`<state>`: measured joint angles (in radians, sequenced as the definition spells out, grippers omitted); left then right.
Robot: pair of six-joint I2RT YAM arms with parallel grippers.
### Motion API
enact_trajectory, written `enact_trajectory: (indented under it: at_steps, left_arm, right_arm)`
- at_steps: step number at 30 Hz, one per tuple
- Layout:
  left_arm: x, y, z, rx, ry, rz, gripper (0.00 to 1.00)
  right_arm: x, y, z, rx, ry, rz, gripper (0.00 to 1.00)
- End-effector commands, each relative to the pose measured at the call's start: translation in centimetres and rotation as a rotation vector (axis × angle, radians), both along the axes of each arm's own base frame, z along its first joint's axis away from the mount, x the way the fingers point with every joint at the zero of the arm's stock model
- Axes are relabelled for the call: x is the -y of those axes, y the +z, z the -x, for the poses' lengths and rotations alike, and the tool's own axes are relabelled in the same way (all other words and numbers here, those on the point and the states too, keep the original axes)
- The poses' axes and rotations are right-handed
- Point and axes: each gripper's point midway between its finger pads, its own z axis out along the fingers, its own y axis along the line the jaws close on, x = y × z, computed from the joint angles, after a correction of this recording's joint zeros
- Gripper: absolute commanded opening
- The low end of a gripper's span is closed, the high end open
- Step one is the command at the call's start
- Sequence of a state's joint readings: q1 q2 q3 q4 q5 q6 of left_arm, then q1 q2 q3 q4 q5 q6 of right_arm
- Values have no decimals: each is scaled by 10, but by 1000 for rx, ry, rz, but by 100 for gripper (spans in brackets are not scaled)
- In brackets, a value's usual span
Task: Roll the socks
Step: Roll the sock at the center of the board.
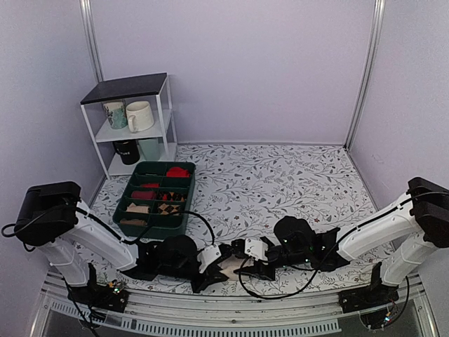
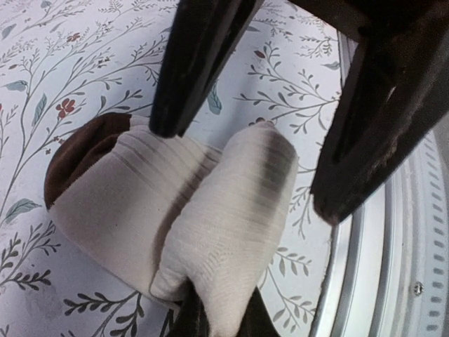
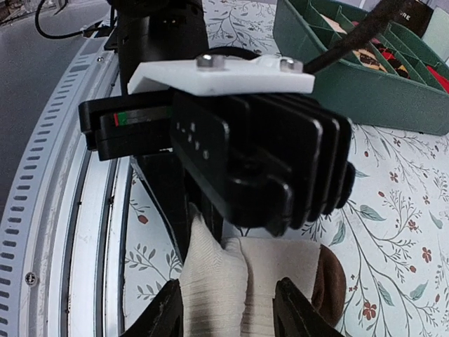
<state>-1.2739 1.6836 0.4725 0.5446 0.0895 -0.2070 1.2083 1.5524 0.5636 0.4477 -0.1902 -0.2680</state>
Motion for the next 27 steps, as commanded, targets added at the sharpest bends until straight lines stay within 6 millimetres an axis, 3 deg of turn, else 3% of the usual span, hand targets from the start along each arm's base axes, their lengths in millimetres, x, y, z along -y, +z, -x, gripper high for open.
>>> enact_trajectory:
  at_steps: [1, 16, 27]
  left_arm:
    - [-51, -62, 21, -108, -27, -265, 0]
    - [-51, -64, 21, -116, -27, -272, 0]
    - [-51, -65, 21, -121, -30, -273, 0]
  right_arm:
    - [-1, -10, 4, -67, 24, 9, 43]
    - [10, -36, 19, -227, 20, 46, 39]
    - [20, -58, 17, -258, -31, 109, 39]
